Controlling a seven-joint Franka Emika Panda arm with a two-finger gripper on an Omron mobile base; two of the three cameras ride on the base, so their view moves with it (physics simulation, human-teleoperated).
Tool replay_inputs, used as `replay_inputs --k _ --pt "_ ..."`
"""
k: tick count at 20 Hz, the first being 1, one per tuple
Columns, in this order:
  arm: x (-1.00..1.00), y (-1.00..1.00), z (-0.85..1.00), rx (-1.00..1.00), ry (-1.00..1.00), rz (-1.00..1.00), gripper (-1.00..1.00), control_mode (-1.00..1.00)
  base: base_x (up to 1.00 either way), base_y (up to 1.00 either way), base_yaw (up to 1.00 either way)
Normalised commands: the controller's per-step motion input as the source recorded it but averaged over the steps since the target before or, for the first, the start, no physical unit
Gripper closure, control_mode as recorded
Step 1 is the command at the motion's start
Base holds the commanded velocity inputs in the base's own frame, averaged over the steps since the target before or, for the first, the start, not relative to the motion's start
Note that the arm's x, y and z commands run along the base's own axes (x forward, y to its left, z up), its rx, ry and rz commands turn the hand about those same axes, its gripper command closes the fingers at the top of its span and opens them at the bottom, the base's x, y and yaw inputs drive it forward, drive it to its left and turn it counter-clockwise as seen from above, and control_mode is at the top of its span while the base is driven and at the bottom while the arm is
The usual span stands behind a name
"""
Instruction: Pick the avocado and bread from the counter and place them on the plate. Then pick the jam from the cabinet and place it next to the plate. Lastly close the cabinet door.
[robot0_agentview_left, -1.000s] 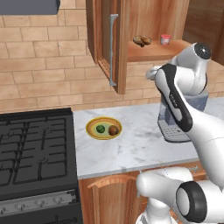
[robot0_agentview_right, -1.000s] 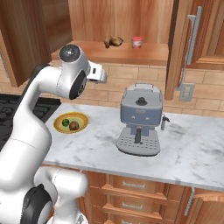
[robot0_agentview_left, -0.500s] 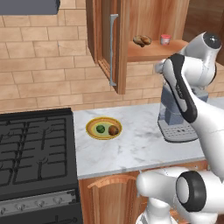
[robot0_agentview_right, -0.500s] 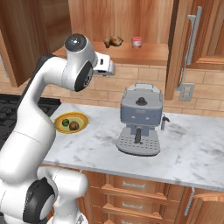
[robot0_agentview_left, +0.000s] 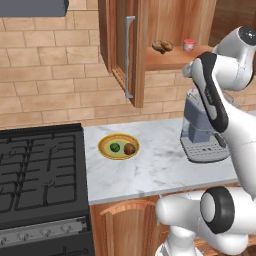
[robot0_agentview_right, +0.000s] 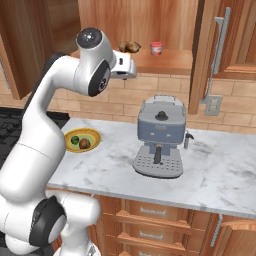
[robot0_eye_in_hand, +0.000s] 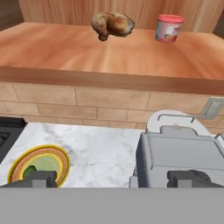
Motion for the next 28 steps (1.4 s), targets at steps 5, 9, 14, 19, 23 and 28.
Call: replay_inputs --k 5,9,14,19,23,28 --pt "0.00 -0.14 0.24 0.00 -0.02 0.00 -1.00 -1.00 0.00 0.00 0.00" --pt "0.06 -0.14 0.20 0.00 -0.08 0.00 -1.00 -1.00 0.00 0.00 0.00" --pt "0.20 -0.12 0.07 0.00 -0.04 0.00 -1.00 -1.00 0.00 0.00 0.00" --pt "0.32 -0.14 0.00 0.00 0.00 0.00 -1.00 -1.00 0.00 0.00 0.00" --pt "0.37 -0.18 0.08 0.00 0.00 0.00 -1.00 -1.00 0.00 0.00 0.00" --pt "0.42 -0.17 0.05 0.00 0.00 0.00 -1.00 -1.00 0.00 0.00 0.00"
